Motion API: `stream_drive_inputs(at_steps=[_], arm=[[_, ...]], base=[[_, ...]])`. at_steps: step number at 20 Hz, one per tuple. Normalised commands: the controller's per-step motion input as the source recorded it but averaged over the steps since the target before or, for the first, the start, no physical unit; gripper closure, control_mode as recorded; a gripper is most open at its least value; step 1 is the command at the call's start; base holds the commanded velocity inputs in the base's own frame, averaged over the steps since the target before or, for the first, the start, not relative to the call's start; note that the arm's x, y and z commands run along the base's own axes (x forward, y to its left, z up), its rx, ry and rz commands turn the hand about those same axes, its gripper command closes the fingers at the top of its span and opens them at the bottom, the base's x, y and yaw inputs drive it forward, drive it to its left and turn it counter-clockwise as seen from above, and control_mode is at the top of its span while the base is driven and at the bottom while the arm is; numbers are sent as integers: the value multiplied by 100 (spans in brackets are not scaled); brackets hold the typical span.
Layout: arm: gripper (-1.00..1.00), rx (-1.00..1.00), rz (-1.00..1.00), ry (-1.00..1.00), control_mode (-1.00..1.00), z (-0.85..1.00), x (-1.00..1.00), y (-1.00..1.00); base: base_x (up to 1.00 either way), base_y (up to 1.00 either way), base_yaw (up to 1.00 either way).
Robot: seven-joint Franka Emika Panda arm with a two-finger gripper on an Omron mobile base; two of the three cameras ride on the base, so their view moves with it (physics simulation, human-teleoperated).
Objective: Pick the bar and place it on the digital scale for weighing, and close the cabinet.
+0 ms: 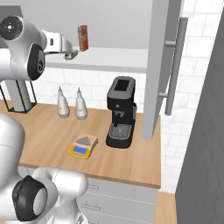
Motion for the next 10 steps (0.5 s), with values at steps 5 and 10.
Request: stream_drive_inputs(at_steps=[5,10], arm=[[-100,1,0,3,-100,0,45,7],[-100,0,0,7,-100,-9,44,26]], base=[[0,0,0],[0,0,0]])
